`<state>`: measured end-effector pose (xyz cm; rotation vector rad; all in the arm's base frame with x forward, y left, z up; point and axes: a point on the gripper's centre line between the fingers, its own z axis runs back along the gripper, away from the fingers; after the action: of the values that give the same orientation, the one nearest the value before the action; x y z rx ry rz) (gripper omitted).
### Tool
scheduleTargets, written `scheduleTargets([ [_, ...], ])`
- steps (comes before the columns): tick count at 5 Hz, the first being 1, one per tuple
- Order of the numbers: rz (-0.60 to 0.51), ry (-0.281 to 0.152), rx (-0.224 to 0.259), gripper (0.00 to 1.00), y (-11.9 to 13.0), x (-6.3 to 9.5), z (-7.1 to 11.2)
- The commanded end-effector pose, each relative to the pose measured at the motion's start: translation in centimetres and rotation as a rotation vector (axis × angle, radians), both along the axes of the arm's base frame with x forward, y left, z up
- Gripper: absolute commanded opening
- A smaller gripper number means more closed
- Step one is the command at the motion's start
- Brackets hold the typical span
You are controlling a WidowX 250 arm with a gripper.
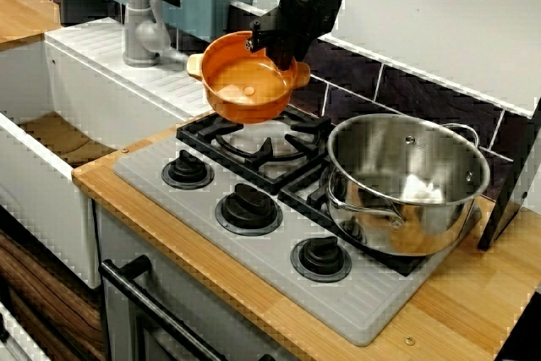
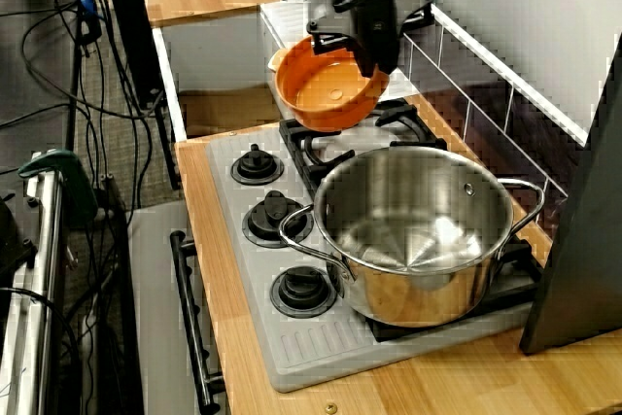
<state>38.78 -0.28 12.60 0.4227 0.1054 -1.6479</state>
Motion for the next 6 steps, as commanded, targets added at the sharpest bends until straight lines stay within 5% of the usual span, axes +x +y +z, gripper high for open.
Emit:
scheduleTargets([
  [1,0.005,-0.020,-0.008,0.00,-0.07,-0.05,0.44],
  [3,0.023,-0.008,-0.019,0.08,-0.01,0.06,0.29],
  [4,0.029,-0.010,-0.020,1.00,-0.07,0.03,0.30],
  [6,0.035,-0.011,-0.042,1.00,0.04,-0.10,0.47],
])
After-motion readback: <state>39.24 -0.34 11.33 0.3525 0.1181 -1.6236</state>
